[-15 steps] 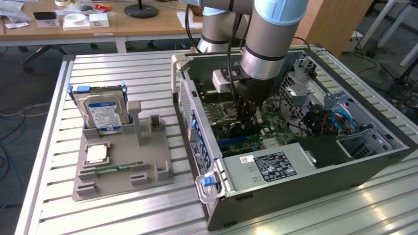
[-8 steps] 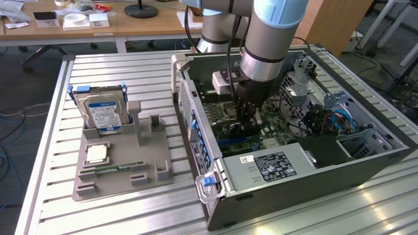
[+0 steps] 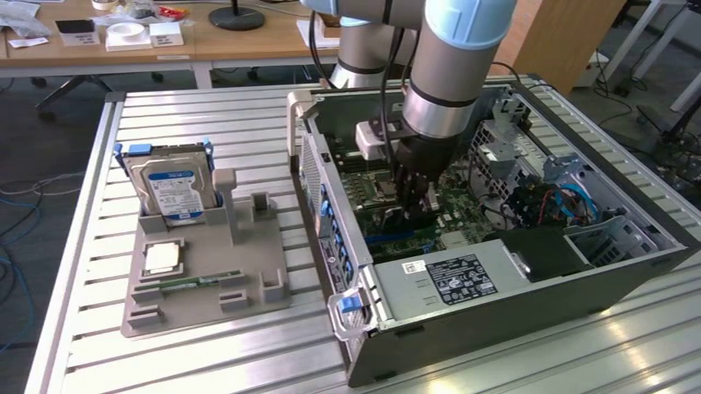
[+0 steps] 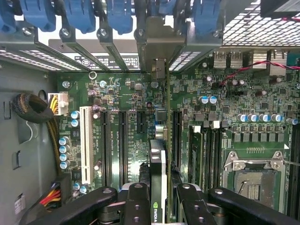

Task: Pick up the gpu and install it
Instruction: 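Insert the gpu into the slot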

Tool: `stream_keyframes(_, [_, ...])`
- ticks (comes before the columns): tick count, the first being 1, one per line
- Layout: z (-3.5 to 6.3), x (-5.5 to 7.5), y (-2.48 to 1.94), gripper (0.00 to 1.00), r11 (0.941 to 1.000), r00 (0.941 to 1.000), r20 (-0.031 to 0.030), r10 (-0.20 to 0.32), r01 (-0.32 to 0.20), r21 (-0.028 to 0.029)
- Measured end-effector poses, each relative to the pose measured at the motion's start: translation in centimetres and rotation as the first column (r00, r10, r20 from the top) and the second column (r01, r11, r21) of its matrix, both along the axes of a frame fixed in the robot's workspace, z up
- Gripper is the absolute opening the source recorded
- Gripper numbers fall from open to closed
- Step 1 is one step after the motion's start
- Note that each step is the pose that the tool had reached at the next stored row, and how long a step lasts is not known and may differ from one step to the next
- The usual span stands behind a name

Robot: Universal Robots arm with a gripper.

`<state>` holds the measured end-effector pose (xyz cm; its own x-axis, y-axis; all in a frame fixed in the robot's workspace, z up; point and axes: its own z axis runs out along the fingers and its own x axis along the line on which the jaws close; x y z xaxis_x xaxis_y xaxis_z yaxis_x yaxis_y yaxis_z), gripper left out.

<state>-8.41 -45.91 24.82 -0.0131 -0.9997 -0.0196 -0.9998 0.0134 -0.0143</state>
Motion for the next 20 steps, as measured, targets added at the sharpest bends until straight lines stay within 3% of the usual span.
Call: stream_keyframes(20, [0.16,0.0,-0.09,0.27,1.0,1.0,-0.0001,0.0,0.0,-0.0002])
